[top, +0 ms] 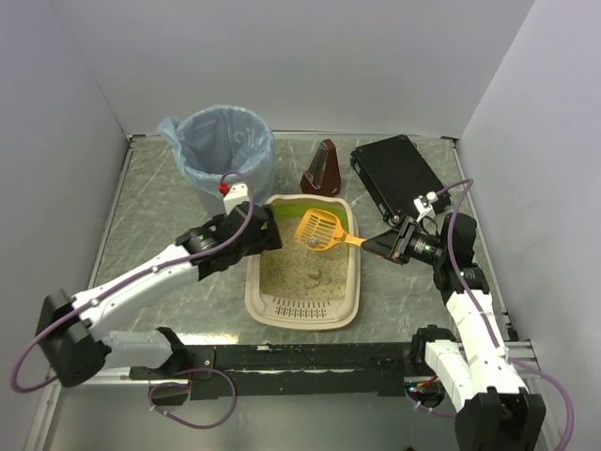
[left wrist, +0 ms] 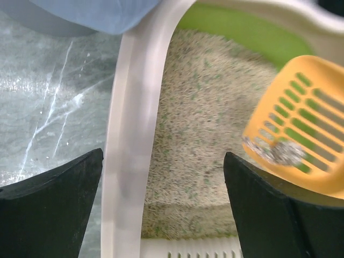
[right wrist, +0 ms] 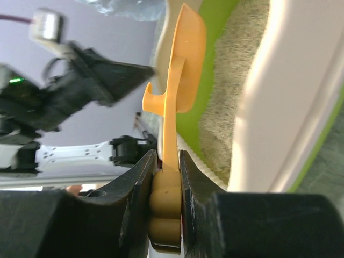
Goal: Clean the litter box
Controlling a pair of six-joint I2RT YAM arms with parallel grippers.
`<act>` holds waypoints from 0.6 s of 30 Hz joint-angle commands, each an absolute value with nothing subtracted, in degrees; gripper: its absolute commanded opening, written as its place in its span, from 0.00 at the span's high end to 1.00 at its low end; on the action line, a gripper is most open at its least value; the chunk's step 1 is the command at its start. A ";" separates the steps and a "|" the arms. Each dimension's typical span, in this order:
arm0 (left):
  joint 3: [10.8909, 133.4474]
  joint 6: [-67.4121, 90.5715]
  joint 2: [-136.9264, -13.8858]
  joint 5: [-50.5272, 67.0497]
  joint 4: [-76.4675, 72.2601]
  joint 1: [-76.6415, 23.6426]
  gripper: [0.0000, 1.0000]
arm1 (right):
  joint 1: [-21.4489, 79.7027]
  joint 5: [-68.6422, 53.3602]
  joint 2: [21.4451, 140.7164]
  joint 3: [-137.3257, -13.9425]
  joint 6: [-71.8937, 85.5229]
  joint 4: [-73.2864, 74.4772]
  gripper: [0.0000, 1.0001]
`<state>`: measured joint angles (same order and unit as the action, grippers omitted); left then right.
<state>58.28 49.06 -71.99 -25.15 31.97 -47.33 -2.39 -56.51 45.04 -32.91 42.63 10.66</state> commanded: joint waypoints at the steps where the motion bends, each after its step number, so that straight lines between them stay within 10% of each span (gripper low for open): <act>1: 56.09 50.36 -64.61 -26.37 28.66 -47.29 0.03 | -2.11 -52.91 41.57 -34.20 41.73 8.06 1.00; 18: 54.15 53.09 -59.50 -31.12 31.04 -44.39 0.03 | -0.97 -53.42 40.78 -34.29 46.20 3.17 1.00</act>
